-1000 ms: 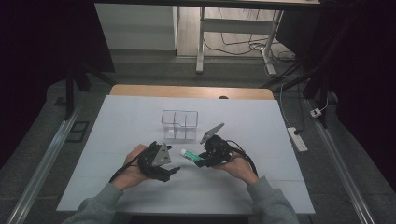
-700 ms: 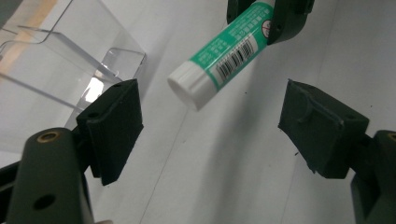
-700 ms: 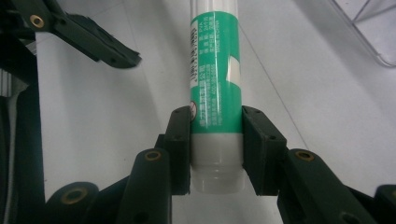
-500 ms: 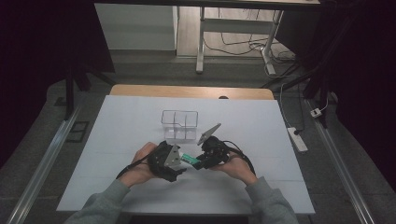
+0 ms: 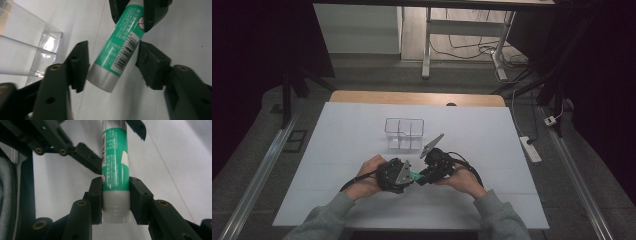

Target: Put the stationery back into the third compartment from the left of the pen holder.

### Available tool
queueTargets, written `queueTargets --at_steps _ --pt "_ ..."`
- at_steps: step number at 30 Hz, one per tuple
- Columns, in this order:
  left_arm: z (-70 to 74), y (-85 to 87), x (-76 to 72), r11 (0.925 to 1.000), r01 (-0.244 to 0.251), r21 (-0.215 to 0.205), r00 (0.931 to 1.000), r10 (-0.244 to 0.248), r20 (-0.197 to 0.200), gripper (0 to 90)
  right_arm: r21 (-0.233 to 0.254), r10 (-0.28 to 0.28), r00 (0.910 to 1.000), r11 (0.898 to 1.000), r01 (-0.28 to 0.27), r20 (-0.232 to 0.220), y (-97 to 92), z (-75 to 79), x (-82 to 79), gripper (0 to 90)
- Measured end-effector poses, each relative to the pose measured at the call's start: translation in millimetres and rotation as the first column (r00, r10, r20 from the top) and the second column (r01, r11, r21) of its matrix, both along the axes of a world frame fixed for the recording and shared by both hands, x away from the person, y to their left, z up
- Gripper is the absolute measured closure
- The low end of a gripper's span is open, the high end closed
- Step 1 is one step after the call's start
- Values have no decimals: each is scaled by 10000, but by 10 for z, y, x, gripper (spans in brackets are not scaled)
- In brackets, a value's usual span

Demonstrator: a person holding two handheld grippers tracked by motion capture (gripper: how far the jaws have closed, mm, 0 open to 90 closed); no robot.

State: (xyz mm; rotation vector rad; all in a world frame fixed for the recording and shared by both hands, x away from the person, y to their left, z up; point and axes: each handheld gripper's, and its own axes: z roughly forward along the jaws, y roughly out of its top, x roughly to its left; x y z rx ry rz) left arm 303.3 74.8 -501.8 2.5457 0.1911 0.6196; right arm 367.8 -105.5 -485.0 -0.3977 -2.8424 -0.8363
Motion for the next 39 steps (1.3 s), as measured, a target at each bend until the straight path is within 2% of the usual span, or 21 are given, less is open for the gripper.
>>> queueTargets --at_steps 2,3,5,9,12,15,17,21,27,32,36,39 --pt "-22 -19 -14 9999 130 100 9999 -130 -23 497 -9 7 9999 10000 -7 -171 6 6 -6 650" --pt "-16 -20 -11 9988 323 379 9995 -324 34 513 -22 41 9998 10000 -41 -177 8 6 -10 650" --pt "-25 -20 -17 9973 453 573 9990 -451 -49 546 -75 99 9998 9999 -100 -147 12 5 -18 650" --pt "-37 -8 -19 9950 724 689 9972 -710 -223 598 81 185 9998 9998 -184 -101 6 26 -25 648" --pt "-43 2 -19 9955 794 513 9962 -774 -402 631 298 213 9998 9993 -213 36 -11 58 -29 639" --pt "-24 25 -13 9978 618 233 9974 -608 -385 647 685 -77 9996 9976 58 275 -38 98 -40 615" --pt "-18 50 0 9991 403 102 9985 -398 -382 650 953 -356 9987 9949 319 374 -69 121 -30 559" --pt "-33 119 42 9988 -5 -480 9984 -22 -558 651 2005 -811 9960 9770 723 361 -162 158 4 444" --pt "15 242 109 9926 -587 -1065 9967 523 -623 650 2908 -1541 9829 9494 1190 1009 -285 220 2 379" --pt "60 363 165 9763 -1185 -1813 9913 1058 -782 650 3482 -2008 9709 9262 1448 1304 -384 250 6 375" --pt "79 436 194 9614 -1486 -2315 9875 1317 -869 650 3782 -2357 9641 9092 1743 1223 -440 248 26 375" --pt "90 470 202 9517 -1637 -2598 9854 1452 -890 650 3861 -2520 9601 9031 1882 1213 -458 232 40 374"
